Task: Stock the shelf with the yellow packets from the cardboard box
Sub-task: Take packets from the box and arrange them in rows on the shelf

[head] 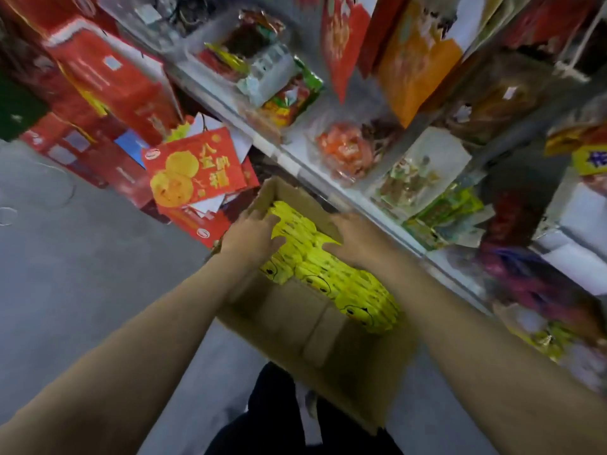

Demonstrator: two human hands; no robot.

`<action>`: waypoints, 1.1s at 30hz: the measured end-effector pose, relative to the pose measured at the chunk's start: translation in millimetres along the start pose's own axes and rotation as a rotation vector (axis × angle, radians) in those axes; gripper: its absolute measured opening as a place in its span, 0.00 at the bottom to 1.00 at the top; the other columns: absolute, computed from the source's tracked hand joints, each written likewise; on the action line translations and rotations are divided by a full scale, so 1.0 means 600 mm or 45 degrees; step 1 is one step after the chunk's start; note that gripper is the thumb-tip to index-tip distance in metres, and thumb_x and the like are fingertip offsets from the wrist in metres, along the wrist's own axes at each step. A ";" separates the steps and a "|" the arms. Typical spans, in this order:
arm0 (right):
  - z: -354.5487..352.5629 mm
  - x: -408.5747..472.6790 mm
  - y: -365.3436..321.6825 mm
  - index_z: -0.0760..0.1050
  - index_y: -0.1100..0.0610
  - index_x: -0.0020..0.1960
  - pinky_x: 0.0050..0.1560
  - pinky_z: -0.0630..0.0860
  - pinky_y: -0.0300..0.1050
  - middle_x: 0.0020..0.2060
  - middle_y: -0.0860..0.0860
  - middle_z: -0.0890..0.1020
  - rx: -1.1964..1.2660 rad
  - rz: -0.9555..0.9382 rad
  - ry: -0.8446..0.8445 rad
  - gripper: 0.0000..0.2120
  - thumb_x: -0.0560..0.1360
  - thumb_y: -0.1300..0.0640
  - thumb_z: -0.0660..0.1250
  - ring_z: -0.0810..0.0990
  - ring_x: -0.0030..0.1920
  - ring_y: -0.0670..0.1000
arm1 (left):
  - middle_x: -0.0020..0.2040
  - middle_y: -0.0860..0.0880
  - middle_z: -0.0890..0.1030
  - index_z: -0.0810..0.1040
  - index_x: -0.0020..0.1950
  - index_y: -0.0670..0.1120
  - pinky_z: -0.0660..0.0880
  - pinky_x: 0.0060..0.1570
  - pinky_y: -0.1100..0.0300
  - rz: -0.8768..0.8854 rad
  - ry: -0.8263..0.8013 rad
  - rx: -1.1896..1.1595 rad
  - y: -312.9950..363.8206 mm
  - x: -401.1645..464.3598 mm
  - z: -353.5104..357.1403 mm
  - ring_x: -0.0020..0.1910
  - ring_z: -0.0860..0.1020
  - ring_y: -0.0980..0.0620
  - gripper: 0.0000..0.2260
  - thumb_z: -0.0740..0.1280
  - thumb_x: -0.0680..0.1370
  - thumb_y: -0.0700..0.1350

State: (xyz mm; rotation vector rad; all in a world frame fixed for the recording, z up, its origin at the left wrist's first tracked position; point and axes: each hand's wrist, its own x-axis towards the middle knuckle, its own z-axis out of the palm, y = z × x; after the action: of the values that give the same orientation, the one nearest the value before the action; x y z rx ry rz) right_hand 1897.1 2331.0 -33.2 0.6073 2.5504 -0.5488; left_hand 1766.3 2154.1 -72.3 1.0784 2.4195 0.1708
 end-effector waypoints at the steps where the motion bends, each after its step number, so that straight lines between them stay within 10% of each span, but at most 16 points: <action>1: 0.029 0.012 0.005 0.69 0.56 0.70 0.62 0.68 0.48 0.67 0.57 0.73 0.041 0.040 -0.061 0.27 0.76 0.46 0.70 0.70 0.68 0.58 | 0.66 0.40 0.73 0.72 0.69 0.48 0.72 0.60 0.44 0.005 -0.076 -0.003 -0.016 0.010 0.026 0.64 0.71 0.38 0.23 0.66 0.77 0.57; 8: 0.220 0.050 0.054 0.71 0.53 0.69 0.58 0.72 0.48 0.65 0.58 0.75 0.211 0.334 -0.358 0.26 0.74 0.45 0.70 0.73 0.65 0.59 | 0.75 0.44 0.65 0.65 0.75 0.52 0.66 0.68 0.45 -0.003 -0.400 -0.047 -0.089 0.064 0.167 0.73 0.63 0.40 0.29 0.69 0.76 0.53; 25: 0.376 0.110 0.091 0.76 0.57 0.64 0.55 0.74 0.51 0.61 0.57 0.74 -0.031 0.434 -0.059 0.18 0.77 0.51 0.68 0.71 0.64 0.59 | 0.62 0.47 0.76 0.76 0.61 0.49 0.66 0.59 0.50 0.173 -0.182 0.189 -0.125 0.100 0.278 0.64 0.68 0.43 0.15 0.69 0.74 0.45; 33: 0.316 0.054 0.118 0.74 0.54 0.53 0.43 0.67 0.45 0.44 0.51 0.78 0.746 0.514 0.037 0.09 0.78 0.50 0.68 0.77 0.48 0.56 | 0.49 0.46 0.81 0.77 0.35 0.55 0.70 0.53 0.55 -0.362 -0.415 -0.327 -0.118 0.067 0.253 0.54 0.77 0.45 0.09 0.76 0.70 0.52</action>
State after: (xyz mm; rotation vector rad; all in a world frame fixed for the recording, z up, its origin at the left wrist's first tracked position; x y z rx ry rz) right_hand 1971.0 2310.3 -223.4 1.2975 2.1817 -1.1430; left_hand 1768.5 2123.1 -241.6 0.5896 2.1543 0.1881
